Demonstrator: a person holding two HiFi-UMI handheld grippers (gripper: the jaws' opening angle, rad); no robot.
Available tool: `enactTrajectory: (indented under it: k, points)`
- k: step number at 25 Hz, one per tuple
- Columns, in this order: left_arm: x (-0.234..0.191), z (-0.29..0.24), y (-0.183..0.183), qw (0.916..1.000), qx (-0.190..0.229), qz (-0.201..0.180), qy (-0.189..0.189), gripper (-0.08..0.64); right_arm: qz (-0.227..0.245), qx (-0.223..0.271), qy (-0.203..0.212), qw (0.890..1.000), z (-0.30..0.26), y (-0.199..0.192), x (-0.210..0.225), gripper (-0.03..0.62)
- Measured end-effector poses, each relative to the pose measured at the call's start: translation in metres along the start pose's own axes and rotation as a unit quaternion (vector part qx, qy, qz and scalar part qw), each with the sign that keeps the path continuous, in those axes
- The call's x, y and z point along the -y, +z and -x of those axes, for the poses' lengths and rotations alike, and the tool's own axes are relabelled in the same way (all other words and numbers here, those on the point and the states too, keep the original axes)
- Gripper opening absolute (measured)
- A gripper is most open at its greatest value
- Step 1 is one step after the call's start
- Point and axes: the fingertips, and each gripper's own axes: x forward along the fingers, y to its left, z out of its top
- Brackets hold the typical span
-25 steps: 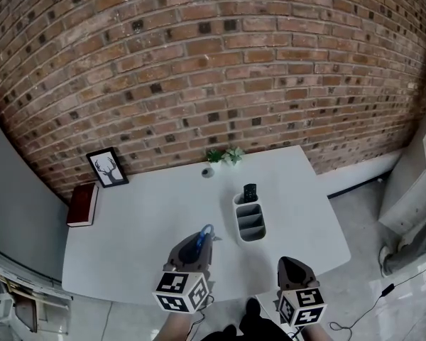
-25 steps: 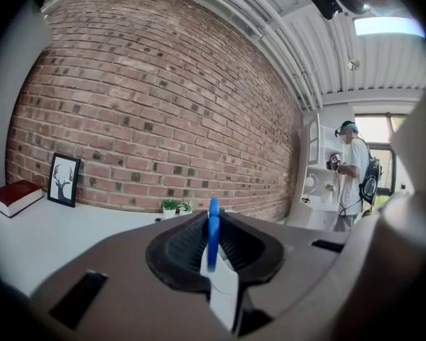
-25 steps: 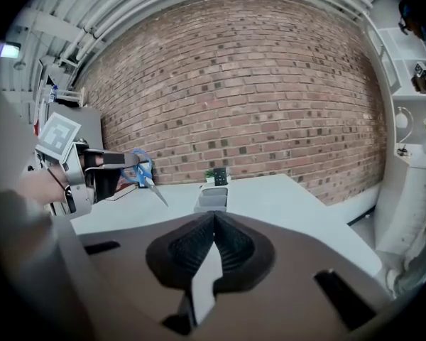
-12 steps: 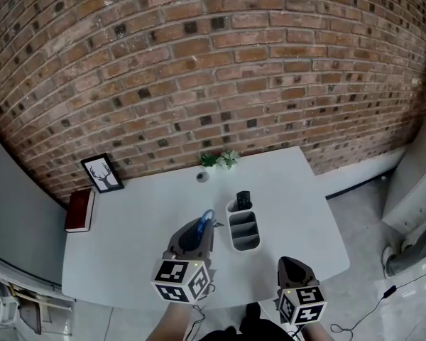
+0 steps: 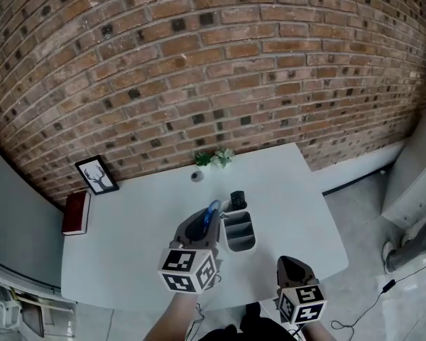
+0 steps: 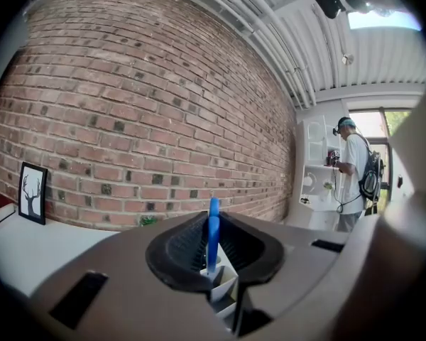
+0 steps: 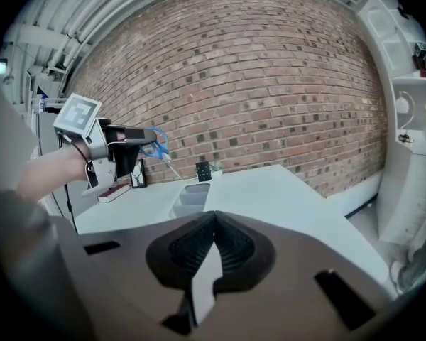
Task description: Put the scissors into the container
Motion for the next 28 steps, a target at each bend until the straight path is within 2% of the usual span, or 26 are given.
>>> enactTrajectory:
  k: [22,28]
  points:
    - [-0.004,-0.046,-0.062,0.9975,-0.070,0.001,0.007,0.044,0.015,0.008,0.014,1.000,-0.003,0.008,-0.004,0.000]
    - [-0.009,-0.050,-0.075,0.9961,-0.083,0.030,0.005,0.044,0.017,0.008,0.017,1.000,-0.002,0.007,-0.006,0.000]
